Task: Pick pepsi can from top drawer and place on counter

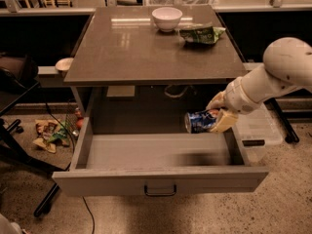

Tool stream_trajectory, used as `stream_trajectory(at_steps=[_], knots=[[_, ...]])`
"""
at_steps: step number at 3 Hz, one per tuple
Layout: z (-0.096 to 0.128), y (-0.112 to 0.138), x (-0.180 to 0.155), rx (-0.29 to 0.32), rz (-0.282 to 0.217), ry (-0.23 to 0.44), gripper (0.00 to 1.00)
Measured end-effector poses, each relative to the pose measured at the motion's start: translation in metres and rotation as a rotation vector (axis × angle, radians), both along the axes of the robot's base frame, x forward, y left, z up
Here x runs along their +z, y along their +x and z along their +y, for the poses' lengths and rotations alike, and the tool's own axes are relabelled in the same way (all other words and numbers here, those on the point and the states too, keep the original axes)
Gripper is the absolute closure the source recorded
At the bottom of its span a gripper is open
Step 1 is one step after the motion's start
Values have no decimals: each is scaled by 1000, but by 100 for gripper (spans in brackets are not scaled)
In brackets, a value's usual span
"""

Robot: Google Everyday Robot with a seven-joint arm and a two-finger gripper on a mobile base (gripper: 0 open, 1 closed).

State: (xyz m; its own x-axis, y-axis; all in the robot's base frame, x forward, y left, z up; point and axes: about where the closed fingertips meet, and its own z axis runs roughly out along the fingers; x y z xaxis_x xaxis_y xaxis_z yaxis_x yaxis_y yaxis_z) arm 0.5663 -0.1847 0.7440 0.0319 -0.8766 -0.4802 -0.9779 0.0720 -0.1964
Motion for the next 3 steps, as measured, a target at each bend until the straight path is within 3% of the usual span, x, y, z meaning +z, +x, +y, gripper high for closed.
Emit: stream_trajectory(at_steps=[2,3], knots=[[-39,36,95,-67,-45,106,100],[-46,47,125,-78,-100,114,100]])
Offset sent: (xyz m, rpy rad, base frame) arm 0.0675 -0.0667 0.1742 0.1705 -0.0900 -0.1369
